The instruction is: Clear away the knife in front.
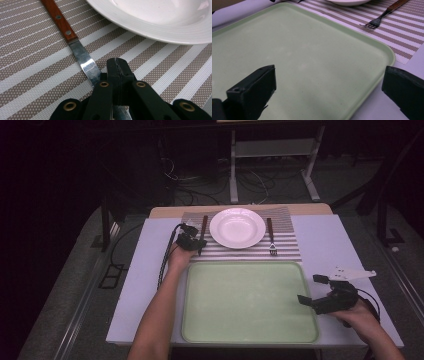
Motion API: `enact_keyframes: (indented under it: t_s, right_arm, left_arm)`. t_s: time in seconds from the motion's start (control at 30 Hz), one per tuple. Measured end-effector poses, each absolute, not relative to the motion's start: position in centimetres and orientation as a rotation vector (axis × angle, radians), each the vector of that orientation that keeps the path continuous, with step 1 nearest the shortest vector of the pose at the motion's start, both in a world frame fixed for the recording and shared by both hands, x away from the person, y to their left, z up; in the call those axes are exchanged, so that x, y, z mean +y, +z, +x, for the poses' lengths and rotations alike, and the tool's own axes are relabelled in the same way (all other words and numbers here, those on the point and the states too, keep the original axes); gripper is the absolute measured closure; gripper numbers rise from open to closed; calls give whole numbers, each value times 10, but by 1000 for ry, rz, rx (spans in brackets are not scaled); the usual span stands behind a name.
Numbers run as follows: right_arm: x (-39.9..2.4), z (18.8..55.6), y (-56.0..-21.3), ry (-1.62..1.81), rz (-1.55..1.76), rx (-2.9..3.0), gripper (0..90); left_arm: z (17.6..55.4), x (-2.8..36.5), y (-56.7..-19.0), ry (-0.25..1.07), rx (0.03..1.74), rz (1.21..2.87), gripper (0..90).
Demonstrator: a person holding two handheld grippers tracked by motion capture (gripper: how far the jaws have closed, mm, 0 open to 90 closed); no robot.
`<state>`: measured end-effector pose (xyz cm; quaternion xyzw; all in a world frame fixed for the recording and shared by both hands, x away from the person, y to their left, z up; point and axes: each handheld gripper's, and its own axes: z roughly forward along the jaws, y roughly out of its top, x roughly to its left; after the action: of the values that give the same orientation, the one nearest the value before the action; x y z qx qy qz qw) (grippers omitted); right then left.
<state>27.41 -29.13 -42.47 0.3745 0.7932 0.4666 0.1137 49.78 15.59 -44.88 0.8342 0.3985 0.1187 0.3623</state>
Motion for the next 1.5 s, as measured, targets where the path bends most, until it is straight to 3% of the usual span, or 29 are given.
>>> enact_keyframes:
  t_s: [1.13, 1.5]
  right_arm:
    - [-291, 274, -425, 1369, 1097, 2327, 0]
    - [-291, 274, -424, 1374, 1098, 2325, 0]
  left_arm:
    - [496, 186, -445, 335, 1071, 2138, 892]
    - [504, 181, -435, 357, 1055, 2108, 736]
